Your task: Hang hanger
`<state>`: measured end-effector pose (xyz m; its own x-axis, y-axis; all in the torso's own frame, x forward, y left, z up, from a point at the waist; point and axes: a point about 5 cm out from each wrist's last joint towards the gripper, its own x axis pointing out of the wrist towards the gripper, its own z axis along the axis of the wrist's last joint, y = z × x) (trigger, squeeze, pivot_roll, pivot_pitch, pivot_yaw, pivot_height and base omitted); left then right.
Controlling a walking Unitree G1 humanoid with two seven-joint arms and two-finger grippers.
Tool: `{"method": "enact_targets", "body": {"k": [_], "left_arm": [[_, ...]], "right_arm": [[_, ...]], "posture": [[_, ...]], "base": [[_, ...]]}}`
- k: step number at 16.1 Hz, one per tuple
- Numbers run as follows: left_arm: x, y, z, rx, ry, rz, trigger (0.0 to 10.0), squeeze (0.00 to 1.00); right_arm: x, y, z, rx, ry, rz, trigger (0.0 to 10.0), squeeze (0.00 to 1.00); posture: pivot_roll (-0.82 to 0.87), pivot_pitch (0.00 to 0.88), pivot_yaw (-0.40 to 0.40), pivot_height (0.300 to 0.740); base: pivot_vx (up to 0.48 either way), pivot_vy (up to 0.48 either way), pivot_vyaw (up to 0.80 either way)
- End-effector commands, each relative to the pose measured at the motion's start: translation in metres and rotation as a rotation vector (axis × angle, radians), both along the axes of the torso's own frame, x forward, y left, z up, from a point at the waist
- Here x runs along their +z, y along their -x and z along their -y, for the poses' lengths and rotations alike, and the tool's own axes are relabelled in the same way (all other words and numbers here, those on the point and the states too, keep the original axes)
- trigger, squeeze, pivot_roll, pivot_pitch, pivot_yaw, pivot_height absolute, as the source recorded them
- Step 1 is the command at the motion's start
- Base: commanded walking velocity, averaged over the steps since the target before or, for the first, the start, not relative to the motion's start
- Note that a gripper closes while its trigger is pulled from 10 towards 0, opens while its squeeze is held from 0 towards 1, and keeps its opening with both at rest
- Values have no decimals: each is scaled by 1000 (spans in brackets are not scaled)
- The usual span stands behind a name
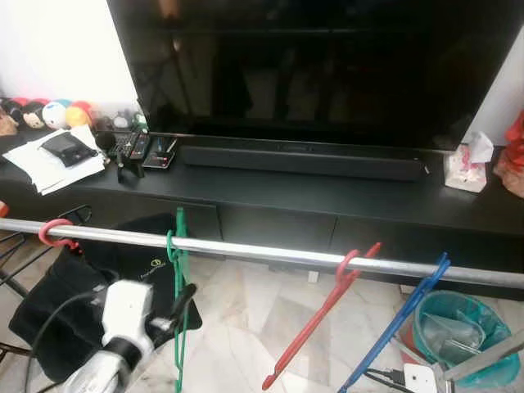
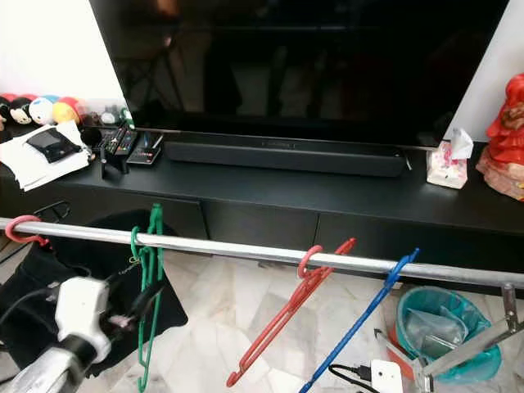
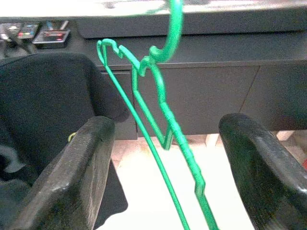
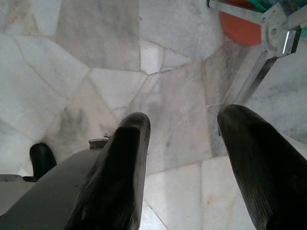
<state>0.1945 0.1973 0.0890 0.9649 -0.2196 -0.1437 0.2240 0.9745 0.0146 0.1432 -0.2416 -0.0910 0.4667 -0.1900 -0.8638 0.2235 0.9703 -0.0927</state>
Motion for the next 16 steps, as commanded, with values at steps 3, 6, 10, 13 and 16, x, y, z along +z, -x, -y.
{"method": "enact_targets", "body": {"k": [3,6,10,13,16], "left_arm": [[2,14,-20,126,46,-9,10000,1000],[-30,28,-38,239,-16,-146,10000,1000],[-89,13,-25,174,-113,-369,10000,0],[-126,-6,-11,107,-243,-486,10000,0],[-143,-11,-11,175,-232,-589,10000,0]], "right_arm": [[-1,2,0,-27,-5,-5,10000,0],[-1,2,-1,-49,-5,-3,10000,0],[-1,2,-2,-57,-8,0,10000,0],[-1,1,-2,-63,-9,2,10000,0],[-1,1,-2,-65,-11,4,10000,0]], "posture": [[65,0,20,740],[67,0,21,740],[61,0,19,740],[64,0,13,740],[38,0,20,740]], "base": [[0,0,0],[0,0,0],[0,0,0],[0,0,0],[0,0,0]]}}
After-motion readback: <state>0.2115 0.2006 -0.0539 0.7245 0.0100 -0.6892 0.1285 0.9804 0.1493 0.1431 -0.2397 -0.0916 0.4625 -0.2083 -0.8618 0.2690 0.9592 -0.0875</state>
